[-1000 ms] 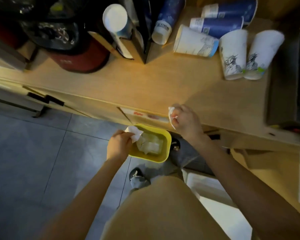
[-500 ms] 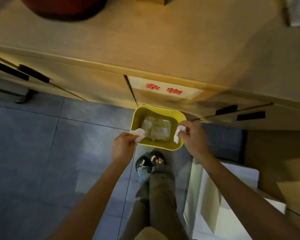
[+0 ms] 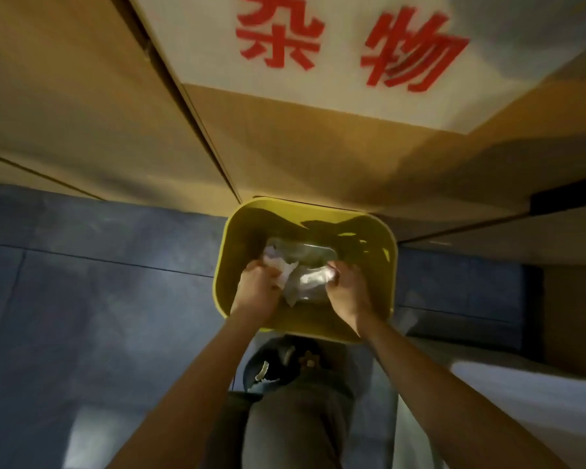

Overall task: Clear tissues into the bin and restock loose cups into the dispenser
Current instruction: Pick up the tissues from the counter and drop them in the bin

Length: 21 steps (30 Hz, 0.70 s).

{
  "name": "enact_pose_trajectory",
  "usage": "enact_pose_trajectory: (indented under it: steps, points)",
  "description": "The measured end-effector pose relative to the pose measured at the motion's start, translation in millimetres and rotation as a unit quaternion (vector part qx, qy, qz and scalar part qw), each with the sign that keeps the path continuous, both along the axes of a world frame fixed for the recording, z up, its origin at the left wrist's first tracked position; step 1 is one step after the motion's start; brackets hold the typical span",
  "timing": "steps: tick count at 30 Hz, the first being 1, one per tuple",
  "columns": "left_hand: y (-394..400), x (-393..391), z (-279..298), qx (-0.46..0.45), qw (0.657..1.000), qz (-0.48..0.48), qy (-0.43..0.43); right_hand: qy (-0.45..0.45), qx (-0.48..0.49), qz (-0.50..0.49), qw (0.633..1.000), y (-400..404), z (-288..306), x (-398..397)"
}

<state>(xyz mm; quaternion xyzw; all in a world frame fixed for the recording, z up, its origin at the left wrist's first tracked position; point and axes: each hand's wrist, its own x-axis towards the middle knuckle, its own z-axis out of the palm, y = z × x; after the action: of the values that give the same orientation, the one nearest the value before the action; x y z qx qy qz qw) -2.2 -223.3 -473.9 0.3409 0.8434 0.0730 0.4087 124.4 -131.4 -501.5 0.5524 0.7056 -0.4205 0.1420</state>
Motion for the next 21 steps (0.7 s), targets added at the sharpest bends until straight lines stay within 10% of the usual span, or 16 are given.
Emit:
enact_pose_trajectory:
  steps: [10, 21]
  points:
    - [13, -10, -66, -0.093, 0.98, -0.12, -0.131, -0.018, -0.105, -0.037, 0.994, 7, -70, -14]
    - [8, -21, 111, 0.023, 0.998, 0.025, -0.05, 0.133, -0.046, -0.029, 0.99, 14, 119, -22]
